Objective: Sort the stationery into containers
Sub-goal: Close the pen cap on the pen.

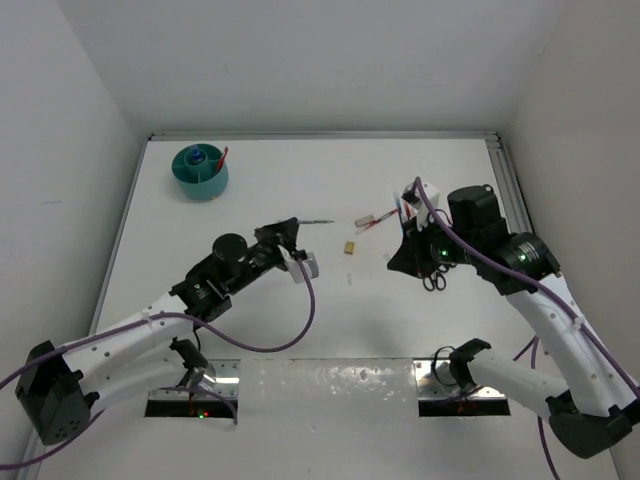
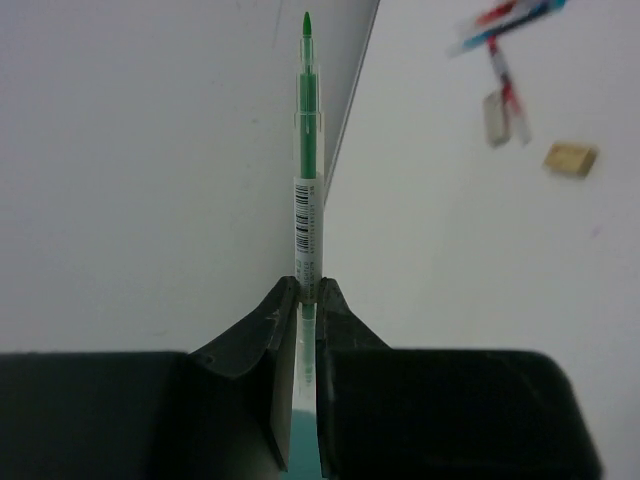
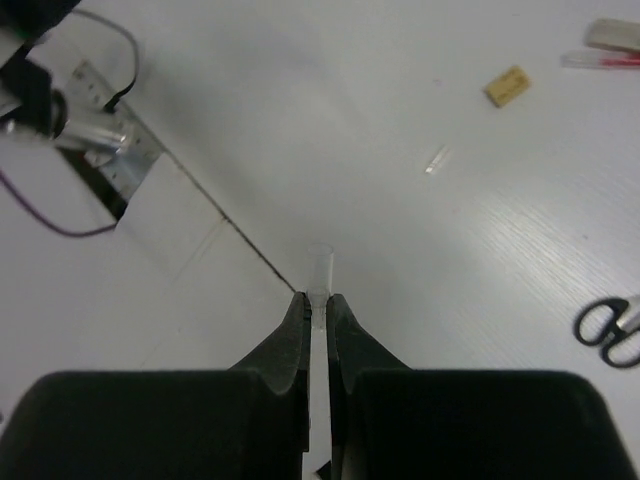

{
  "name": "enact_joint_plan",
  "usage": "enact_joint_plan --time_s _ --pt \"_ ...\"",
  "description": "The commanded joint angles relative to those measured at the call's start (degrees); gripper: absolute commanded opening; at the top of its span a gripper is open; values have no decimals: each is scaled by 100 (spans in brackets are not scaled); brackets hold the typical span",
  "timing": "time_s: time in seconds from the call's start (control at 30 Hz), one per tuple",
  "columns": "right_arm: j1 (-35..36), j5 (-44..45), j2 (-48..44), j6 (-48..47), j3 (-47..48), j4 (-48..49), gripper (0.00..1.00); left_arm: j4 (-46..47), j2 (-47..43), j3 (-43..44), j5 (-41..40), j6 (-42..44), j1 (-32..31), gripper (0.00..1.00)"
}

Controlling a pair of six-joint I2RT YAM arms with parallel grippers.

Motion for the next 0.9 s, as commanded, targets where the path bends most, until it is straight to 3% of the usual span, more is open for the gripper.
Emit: enact_joint_plan --time_s 0.0,0.17,0.27,0.47,0.6,0.87 --pt "213 -1029 202 -538 265 340 0 154 -368 -43 924 2053 608 0" --pt "485 -1267 791 -899 650 122 0 276 -772 -368 962 2653 1092 0" --pt "617 -1276 994 -1119 651 94 0 -233 -1027 -377 1311 3083 1251 0" --pt "776 -1162 1529 -1076 994 33 0 -778 -1476 -719 1822 4628 1234 0" --pt "855 -1082 1785 -839 985 76 0 -1235 -1564 -684 1911 4964 1085 0" --pt "1154 -1082 2110 -390 572 990 0 -990 -1354 -790 1893 5027 794 0"
